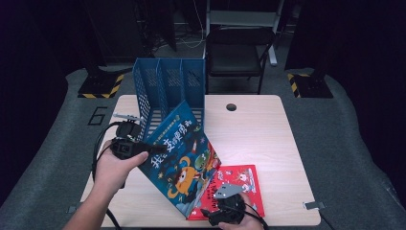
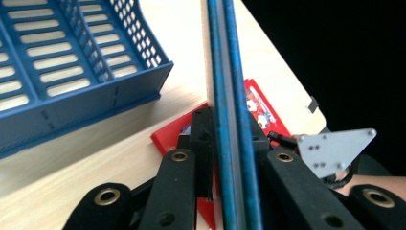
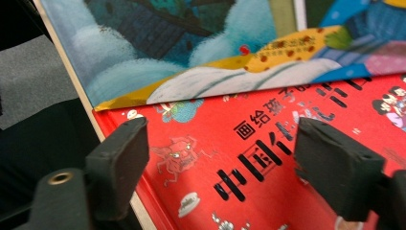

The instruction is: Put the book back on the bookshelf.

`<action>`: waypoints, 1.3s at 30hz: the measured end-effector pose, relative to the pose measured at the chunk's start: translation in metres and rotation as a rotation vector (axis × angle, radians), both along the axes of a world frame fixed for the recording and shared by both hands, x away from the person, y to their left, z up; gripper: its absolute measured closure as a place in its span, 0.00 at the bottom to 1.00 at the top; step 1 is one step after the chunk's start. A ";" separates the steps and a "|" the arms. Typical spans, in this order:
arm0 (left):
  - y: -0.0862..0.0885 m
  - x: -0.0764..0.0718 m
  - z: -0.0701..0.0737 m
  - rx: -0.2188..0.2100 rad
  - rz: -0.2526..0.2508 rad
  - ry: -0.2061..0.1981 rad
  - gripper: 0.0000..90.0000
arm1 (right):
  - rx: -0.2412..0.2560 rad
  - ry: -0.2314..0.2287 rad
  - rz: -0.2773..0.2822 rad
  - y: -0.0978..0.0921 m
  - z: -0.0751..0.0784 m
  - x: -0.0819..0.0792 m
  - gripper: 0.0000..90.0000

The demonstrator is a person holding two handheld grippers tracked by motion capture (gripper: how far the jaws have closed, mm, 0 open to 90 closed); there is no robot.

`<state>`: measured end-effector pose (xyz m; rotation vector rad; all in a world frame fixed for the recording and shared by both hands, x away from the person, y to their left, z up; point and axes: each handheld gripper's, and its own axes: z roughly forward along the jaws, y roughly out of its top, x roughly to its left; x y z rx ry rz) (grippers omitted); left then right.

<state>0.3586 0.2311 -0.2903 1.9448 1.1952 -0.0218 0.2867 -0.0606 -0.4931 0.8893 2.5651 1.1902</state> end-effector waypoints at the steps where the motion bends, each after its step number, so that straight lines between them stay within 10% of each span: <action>1: -0.002 0.002 0.000 -0.006 -0.003 -0.001 0.90 | -0.015 -0.020 0.004 0.000 0.000 0.001 0.19; 27: -0.041 0.044 -0.001 -0.042 -0.009 0.014 0.91 | 0.000 -0.015 -0.026 0.003 -0.001 0.005 0.17; 39: -0.057 0.048 0.001 -0.029 0.011 -0.001 0.91 | -0.057 -0.080 -0.113 0.014 -0.004 0.007 0.14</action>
